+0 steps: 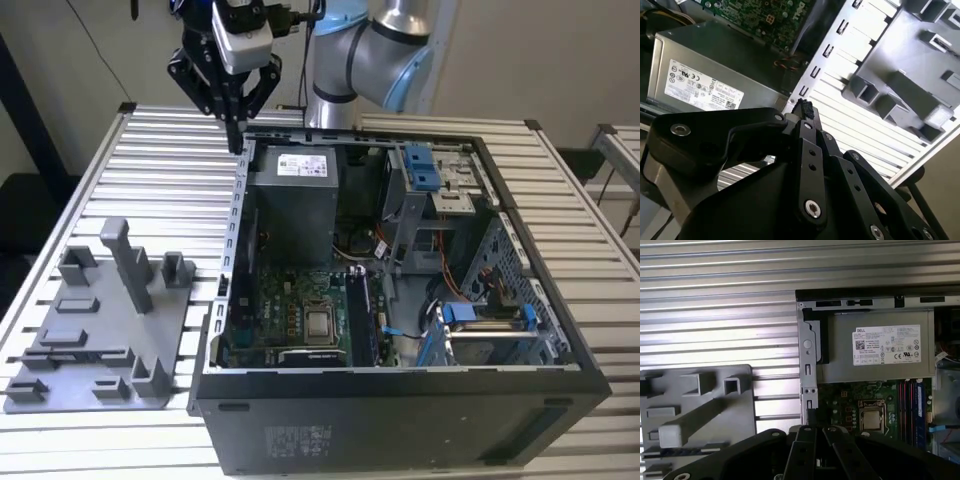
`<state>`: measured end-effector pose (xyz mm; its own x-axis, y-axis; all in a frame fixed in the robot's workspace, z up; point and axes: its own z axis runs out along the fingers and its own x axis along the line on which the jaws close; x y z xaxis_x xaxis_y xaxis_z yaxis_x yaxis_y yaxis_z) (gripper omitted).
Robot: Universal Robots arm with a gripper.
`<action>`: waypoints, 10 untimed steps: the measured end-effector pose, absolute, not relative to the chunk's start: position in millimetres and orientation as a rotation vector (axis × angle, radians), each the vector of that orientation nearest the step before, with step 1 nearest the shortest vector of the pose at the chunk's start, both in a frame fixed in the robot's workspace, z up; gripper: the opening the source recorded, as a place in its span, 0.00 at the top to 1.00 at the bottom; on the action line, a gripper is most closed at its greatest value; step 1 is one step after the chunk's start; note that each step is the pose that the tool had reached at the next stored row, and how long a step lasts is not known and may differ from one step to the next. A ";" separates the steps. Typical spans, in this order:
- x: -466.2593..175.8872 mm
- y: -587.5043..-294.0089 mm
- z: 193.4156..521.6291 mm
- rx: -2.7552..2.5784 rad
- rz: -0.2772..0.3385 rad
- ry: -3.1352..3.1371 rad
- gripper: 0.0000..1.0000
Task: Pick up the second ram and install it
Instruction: 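Reach for the second ram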
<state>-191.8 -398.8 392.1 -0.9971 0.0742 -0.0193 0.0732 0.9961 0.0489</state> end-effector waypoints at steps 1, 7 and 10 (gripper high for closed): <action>-194.0 -398.8 392.0 0.115 0.075 3.117 0.89; -206.4 -398.8 391.9 0.117 0.075 3.117 0.89; -212.3 -398.8 391.9 0.117 0.075 3.117 0.89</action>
